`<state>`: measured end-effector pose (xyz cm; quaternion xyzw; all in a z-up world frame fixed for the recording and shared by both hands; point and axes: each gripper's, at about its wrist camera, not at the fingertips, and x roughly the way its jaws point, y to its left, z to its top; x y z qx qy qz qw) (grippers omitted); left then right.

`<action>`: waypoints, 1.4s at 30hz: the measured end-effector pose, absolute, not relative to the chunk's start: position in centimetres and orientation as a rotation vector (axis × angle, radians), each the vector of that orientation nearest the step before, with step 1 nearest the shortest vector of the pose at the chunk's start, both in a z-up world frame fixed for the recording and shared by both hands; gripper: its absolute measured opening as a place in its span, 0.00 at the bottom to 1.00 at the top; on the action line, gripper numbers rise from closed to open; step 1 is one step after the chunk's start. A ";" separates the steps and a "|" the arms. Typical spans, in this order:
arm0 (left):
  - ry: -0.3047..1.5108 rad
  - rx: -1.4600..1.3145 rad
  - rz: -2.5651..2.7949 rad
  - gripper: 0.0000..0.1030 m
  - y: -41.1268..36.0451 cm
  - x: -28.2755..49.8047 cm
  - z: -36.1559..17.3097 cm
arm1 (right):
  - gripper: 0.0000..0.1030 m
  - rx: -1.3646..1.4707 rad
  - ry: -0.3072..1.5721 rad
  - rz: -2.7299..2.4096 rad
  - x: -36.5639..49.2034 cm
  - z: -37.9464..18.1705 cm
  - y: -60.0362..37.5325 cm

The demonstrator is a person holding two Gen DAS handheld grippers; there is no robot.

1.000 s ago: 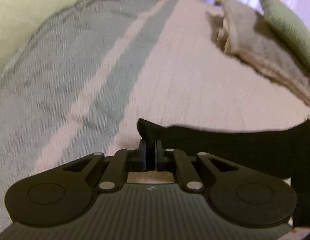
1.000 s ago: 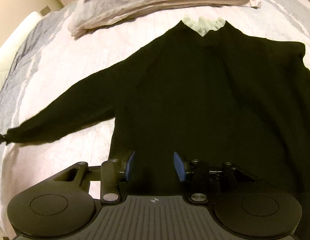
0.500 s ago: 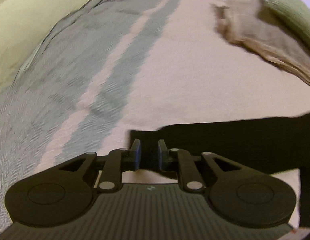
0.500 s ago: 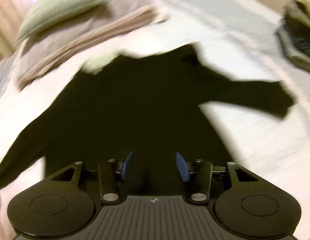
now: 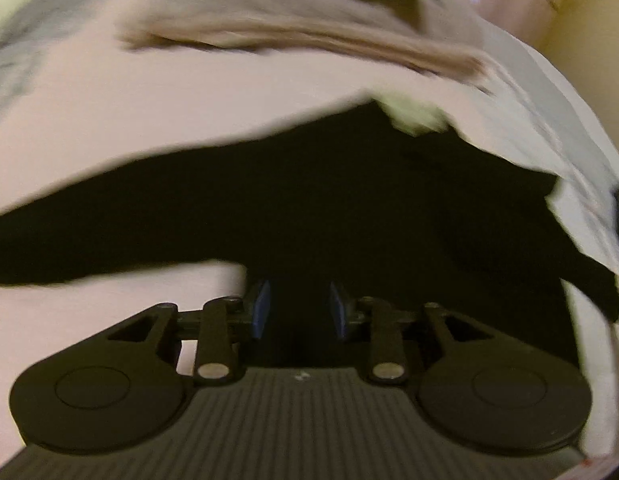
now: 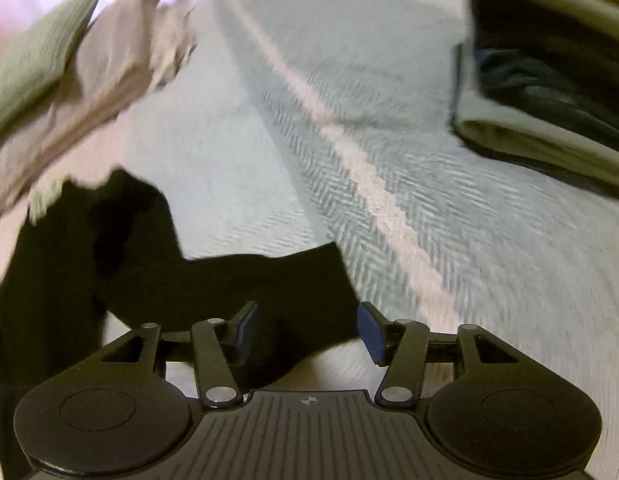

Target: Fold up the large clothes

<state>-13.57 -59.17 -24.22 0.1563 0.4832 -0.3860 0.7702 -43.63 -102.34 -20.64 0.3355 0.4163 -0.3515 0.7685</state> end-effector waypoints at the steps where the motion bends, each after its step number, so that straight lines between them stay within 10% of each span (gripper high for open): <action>1: 1.057 0.351 -0.862 0.27 -61.2 -15.4 -24.5 | 0.51 0.710 0.923 -0.743 -43.5 -21.5 -103.1; 4: 1.060 0.387 -0.932 0.31 -65.3 -19.4 -25.2 | 0.47 0.714 0.927 -0.651 -43.4 -23.4 -105.3; 7: 1.065 0.432 -0.965 0.32 -68.5 -21.7 -25.9 | 0.00 0.715 0.908 -0.600 -43.9 -22.9 -105.6; 15: 1.060 0.487 -0.974 0.32 -71.8 -23.3 -25.5 | 0.00 0.192 0.691 -0.743 -51.6 -12.5 -100.6; 22: 1.058 0.524 -1.014 0.36 -72.4 -24.2 -25.6 | 0.00 0.567 0.686 -0.752 -55.8 -15.5 -100.1; 26: 1.089 0.546 -1.044 0.41 -73.3 -25.2 -26.9 | 0.52 0.640 0.714 -0.599 -52.0 -18.3 -100.9; 28: 1.093 0.560 -1.058 0.47 -73.6 -25.6 -27.4 | 0.54 0.624 0.729 -0.558 -49.6 -19.6 -102.0; 34: 1.163 0.554 -1.061 0.57 -75.3 -24.6 -28.8 | 0.53 0.605 0.846 -0.473 -45.0 -23.5 -106.8; 37: 1.164 0.538 -1.043 0.57 -75.5 -23.9 -28.8 | 0.05 0.648 0.884 -0.411 -44.4 -24.0 -107.9; 42: 1.164 0.523 -1.015 0.57 -74.9 -23.7 -27.8 | 0.02 0.355 0.796 -0.434 -46.9 -16.7 -105.4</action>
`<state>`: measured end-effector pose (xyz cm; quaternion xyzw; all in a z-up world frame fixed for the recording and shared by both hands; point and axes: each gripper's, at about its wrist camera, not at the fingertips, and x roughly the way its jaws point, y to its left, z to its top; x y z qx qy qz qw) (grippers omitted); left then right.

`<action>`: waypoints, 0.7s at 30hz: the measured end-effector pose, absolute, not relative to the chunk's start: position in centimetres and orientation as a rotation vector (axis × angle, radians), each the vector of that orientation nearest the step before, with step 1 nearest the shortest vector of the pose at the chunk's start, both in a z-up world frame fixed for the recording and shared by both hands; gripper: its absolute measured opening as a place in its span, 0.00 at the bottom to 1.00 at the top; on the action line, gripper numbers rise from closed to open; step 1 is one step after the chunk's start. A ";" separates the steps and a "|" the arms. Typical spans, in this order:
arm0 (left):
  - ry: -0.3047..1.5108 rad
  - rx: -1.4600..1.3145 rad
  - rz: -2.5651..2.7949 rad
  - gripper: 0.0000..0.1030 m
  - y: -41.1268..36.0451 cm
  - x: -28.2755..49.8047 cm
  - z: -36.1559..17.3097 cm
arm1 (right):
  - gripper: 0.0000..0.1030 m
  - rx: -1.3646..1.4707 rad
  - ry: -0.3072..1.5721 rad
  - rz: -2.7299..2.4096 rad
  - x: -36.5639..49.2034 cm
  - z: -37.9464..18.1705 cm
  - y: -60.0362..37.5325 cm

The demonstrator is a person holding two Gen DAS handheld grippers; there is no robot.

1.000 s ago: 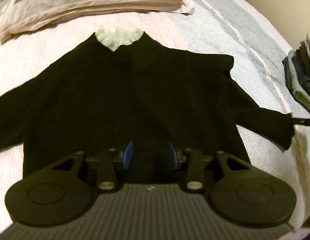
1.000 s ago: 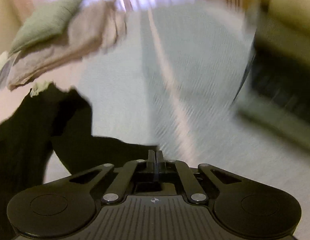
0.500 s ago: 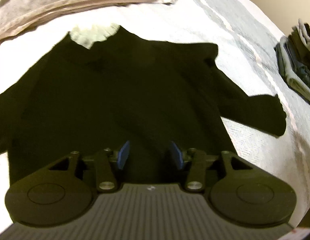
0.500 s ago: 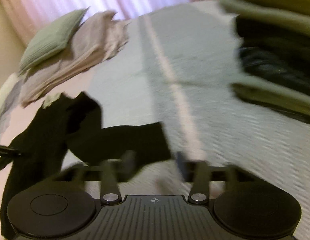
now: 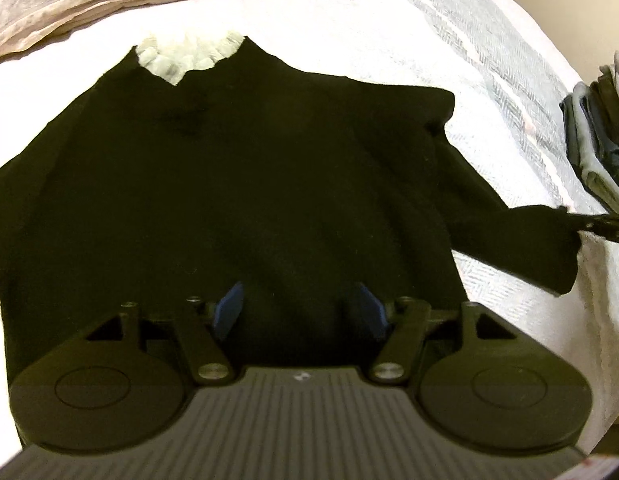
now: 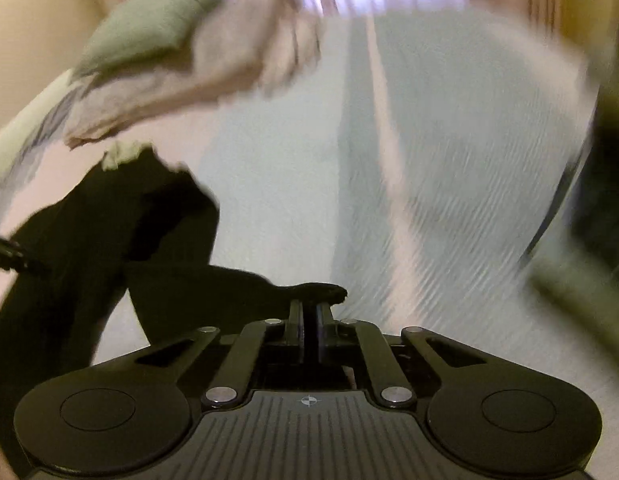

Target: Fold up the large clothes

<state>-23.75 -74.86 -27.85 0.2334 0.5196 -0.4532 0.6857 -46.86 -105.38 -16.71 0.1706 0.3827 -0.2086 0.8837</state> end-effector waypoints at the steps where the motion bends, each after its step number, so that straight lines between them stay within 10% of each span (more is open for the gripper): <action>1: 1.162 0.521 -1.013 0.57 -74.7 -23.9 -27.6 | 0.02 0.248 0.735 -0.463 -47.9 -14.6 -104.6; 6: 1.164 0.489 -1.004 0.58 -73.9 -24.3 -26.3 | 0.02 -0.058 0.660 -0.596 -53.9 -11.4 -101.3; 13: 1.187 0.508 -1.031 0.58 -74.0 -25.5 -27.0 | 0.05 0.330 0.919 -0.740 -60.4 -18.2 -101.3; 18: 1.183 0.537 -1.051 0.59 -74.3 -26.2 -27.4 | 0.48 0.592 0.770 -0.756 -59.8 -18.4 -101.8; 21: 1.187 0.544 -1.053 0.59 -74.6 -26.6 -27.7 | 0.49 0.753 0.657 -0.810 -57.2 -19.4 -104.3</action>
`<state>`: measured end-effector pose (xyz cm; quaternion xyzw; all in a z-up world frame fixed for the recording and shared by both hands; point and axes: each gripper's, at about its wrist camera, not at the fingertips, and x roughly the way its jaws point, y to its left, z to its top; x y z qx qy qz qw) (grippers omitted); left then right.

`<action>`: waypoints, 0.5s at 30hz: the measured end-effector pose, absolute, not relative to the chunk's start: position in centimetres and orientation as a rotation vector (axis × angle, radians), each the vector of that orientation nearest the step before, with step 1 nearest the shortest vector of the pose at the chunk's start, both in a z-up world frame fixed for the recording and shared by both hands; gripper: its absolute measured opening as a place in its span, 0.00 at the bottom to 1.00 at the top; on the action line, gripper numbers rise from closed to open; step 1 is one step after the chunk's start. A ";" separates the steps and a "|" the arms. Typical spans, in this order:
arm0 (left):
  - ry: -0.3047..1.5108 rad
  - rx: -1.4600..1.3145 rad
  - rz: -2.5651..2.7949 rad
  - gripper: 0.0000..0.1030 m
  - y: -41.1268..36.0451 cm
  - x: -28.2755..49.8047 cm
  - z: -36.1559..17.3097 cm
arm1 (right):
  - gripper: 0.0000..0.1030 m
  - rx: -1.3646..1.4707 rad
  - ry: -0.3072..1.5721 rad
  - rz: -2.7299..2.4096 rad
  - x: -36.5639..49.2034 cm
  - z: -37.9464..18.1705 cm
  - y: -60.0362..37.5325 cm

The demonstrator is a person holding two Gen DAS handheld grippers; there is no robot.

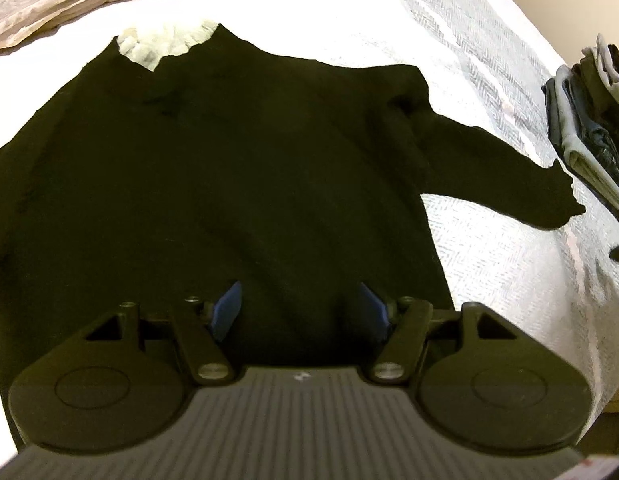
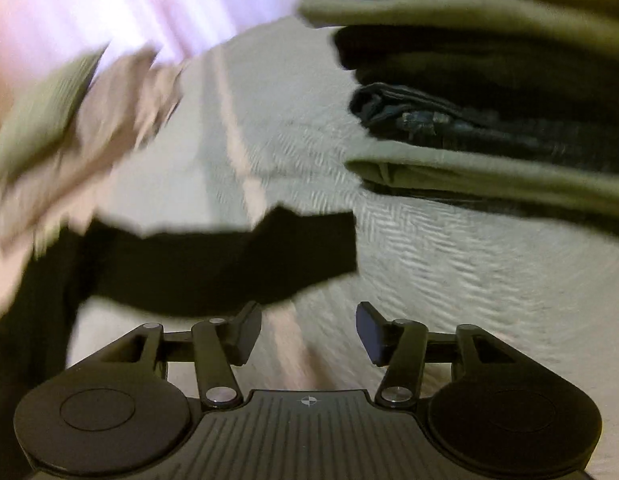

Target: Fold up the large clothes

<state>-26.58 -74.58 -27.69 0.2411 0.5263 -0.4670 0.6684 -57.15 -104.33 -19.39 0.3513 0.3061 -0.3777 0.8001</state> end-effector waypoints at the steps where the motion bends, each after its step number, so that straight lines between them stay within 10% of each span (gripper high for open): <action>1: 1.187 0.546 -1.055 0.59 -74.7 -26.7 -27.7 | 0.49 0.793 0.639 -0.835 -56.6 -19.9 -105.1; 7: 1.179 0.543 -1.073 0.63 -75.7 -27.6 -27.9 | 0.48 1.003 0.590 -0.988 -54.7 -24.2 -109.3; 9: 1.181 0.548 -1.075 0.63 -75.8 -27.6 -28.0 | 0.03 1.058 0.536 -0.965 -54.7 -24.6 -109.8; 15: 1.172 0.560 -1.066 0.63 -75.6 -27.6 -27.7 | 0.01 0.903 0.419 -1.014 -57.8 -17.3 -108.0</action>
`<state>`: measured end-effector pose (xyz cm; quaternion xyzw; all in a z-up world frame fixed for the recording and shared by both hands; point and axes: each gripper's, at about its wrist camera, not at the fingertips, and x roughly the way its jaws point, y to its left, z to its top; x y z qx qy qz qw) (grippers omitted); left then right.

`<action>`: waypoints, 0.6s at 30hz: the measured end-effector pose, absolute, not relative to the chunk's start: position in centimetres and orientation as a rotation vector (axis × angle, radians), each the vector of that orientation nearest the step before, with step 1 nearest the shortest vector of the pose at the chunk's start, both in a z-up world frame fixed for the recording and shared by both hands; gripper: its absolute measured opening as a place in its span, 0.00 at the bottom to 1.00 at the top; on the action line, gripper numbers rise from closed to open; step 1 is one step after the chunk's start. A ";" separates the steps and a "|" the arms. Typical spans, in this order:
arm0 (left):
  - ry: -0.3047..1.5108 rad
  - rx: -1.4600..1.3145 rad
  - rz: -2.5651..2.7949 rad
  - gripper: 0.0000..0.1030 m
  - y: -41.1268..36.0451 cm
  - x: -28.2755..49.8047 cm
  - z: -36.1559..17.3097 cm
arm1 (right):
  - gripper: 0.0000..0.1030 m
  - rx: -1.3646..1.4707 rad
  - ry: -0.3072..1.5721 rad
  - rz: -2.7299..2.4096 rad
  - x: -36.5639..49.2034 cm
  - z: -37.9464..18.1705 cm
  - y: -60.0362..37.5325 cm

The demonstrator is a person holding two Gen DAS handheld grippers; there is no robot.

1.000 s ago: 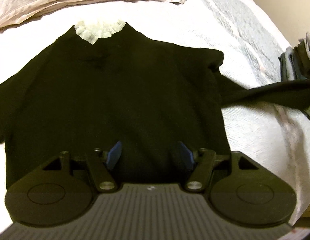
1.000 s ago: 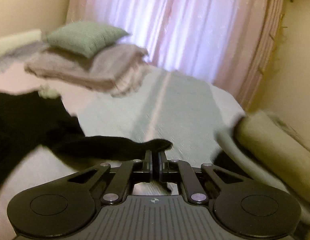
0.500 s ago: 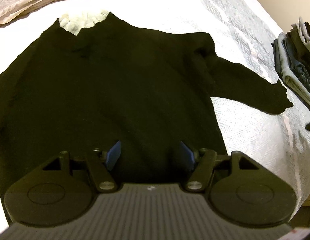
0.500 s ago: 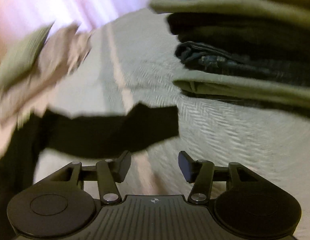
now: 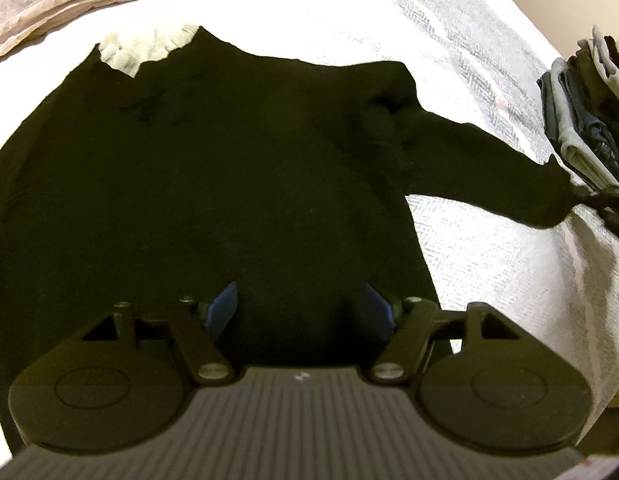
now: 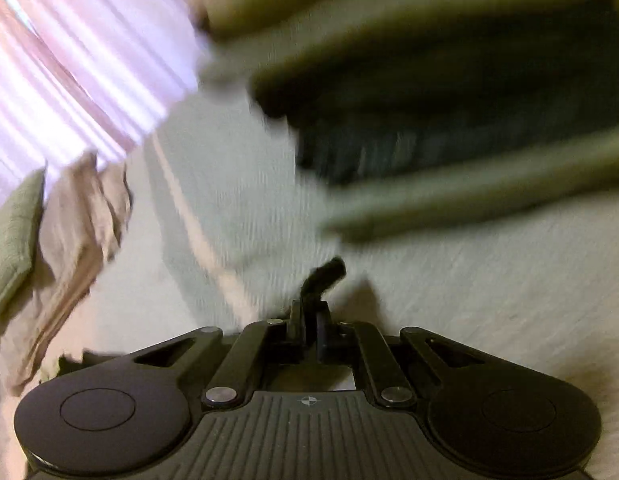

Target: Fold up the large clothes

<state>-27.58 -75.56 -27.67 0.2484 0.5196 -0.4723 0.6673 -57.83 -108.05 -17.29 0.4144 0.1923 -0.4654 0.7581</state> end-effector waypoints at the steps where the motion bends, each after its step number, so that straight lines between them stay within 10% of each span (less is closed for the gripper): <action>1: 1.167 0.554 -1.064 0.63 -75.5 -27.5 -27.5 | 0.01 0.864 0.400 -1.063 -59.1 -16.2 -107.5; 8: 1.170 0.540 -1.077 0.63 -74.9 -27.1 -27.3 | 0.03 0.895 0.518 -1.106 -62.6 -19.2 -107.6; 12: 1.178 0.530 -1.067 0.63 -73.8 -27.1 -27.4 | 0.33 0.922 0.560 -1.197 -62.6 -20.1 -106.2; 18: 1.197 0.500 -0.998 0.63 -69.7 -26.3 -26.7 | 0.35 0.947 0.652 -1.171 -60.8 -19.7 -101.4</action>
